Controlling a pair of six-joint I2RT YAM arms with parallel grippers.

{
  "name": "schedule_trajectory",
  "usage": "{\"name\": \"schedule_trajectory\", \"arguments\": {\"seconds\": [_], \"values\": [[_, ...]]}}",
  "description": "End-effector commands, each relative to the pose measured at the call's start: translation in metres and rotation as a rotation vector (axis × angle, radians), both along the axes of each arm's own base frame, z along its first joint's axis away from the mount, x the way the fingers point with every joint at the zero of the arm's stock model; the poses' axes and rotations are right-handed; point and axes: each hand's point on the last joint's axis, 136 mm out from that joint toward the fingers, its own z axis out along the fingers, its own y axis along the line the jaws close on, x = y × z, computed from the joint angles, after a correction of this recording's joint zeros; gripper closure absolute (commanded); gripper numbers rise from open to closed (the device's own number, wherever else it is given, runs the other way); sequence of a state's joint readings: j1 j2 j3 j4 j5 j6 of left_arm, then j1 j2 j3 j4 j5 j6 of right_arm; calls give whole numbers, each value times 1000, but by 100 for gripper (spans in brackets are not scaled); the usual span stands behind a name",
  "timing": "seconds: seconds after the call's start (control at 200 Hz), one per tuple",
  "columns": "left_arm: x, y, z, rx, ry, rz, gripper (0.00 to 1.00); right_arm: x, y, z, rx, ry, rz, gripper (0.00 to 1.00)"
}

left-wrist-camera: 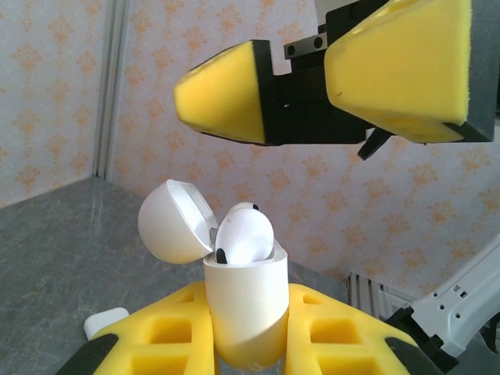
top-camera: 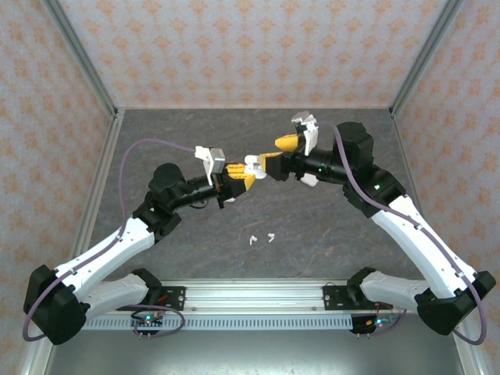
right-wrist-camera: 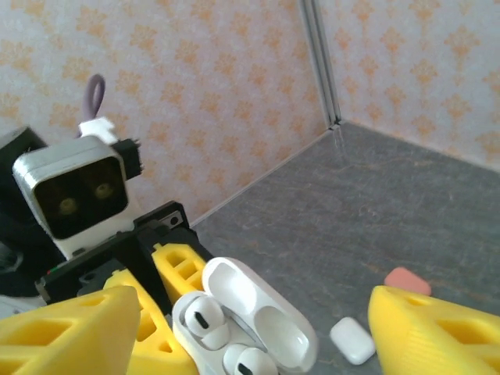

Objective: Insert the wireless bluetooth earbuds into the charging case

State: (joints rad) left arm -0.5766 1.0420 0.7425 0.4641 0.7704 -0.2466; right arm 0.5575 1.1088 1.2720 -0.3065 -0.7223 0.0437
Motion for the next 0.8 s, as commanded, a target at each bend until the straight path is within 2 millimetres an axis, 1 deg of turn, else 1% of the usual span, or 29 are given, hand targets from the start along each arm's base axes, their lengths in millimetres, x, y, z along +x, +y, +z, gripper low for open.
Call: {"name": "schedule_trajectory", "arguments": {"seconds": [0.0,0.125,0.28,0.37,0.375,0.39,0.51,0.626,0.641,0.661,0.796], "values": [[-8,3,17,-49,-64,-4,95,-7,8,-1,53,77,82,7],[-10,4,17,-49,-64,-6,95,-17,18,-12,70,136,180,2],[-9,4,16,-47,-62,-4,95,-28,28,-20,83,190,281,3],[-9,4,17,-46,-60,-2,95,-34,30,-17,81,190,313,4],[-9,4,16,-46,-59,-1,95,-32,32,-21,78,200,314,5],[-8,4,15,-44,-57,-2,95,-31,33,-22,75,205,319,5],[-7,3,13,-36,-45,2,95,-38,33,-13,80,166,351,8],[-4,3,8,-23,-31,12,95,-40,33,-9,82,137,366,12],[-4,3,8,-21,-29,13,95,-47,30,-1,91,112,370,13],[-4,3,7,-18,-28,13,95,-49,29,2,92,101,371,13],[-3,3,4,-3,-20,20,95,-54,24,6,92,59,365,14]]}}
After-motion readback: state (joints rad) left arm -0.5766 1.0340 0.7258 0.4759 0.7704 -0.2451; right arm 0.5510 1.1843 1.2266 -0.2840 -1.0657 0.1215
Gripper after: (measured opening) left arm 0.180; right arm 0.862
